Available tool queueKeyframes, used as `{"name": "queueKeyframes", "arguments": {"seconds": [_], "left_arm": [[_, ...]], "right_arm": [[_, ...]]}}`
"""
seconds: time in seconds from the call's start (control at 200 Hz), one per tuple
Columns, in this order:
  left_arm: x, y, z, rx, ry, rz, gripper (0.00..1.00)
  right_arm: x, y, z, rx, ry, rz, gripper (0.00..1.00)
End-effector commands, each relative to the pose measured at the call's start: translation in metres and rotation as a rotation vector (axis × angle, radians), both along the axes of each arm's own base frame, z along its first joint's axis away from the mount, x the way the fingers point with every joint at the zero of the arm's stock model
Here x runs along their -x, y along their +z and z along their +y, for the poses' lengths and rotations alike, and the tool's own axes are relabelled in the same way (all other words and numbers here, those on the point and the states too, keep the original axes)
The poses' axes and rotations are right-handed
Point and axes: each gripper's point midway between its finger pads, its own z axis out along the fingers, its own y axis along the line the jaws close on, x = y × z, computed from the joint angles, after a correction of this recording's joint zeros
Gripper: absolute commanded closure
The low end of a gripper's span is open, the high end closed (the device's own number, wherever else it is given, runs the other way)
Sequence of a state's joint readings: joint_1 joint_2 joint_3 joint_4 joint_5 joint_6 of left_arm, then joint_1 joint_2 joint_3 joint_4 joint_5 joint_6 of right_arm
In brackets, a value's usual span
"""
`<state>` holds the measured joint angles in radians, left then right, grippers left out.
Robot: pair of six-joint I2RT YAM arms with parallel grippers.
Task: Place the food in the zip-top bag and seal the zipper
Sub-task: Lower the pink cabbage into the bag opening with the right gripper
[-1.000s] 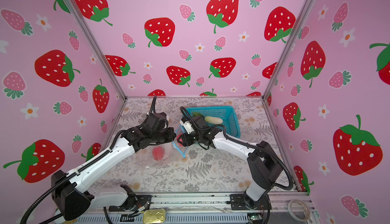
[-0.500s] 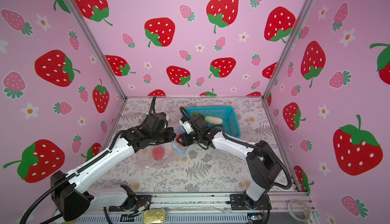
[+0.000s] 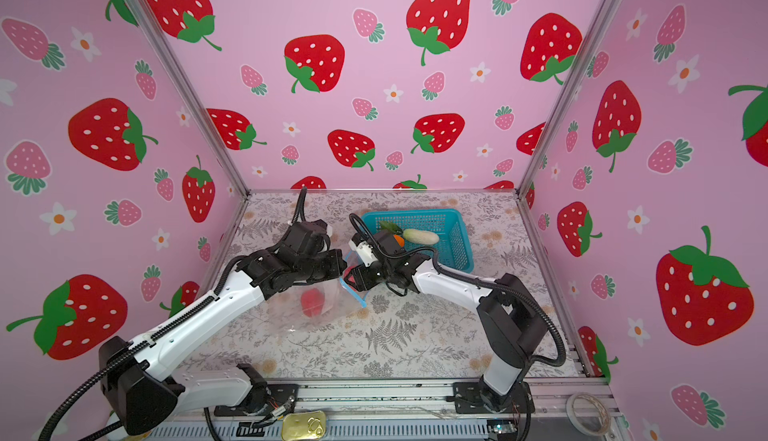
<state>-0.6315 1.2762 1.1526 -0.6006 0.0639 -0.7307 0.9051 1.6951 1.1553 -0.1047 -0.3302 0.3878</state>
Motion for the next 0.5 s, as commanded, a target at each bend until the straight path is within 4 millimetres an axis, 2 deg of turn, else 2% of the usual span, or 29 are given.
{"name": "queueKeyframes", "arguments": {"seconds": [0.0,0.245,0.495], "left_arm": [[-0.007,0.0213,-0.0024,0.035,0.006,-0.046,0.93],[-0.007,0.0211,-0.0005,0.036,0.006,-0.047,0.93],[-0.0067,0.0216,0.0024,0.037,0.013,-0.051,0.93]], "right_arm": [[-0.0052,-0.015,-0.0084,0.069,-0.027,0.004,0.38],[-0.0081,-0.0158,-0.0103,0.083,-0.041,-0.004,0.27],[-0.0097,-0.0106,-0.0088,0.077,-0.043,-0.01,0.23]]}}
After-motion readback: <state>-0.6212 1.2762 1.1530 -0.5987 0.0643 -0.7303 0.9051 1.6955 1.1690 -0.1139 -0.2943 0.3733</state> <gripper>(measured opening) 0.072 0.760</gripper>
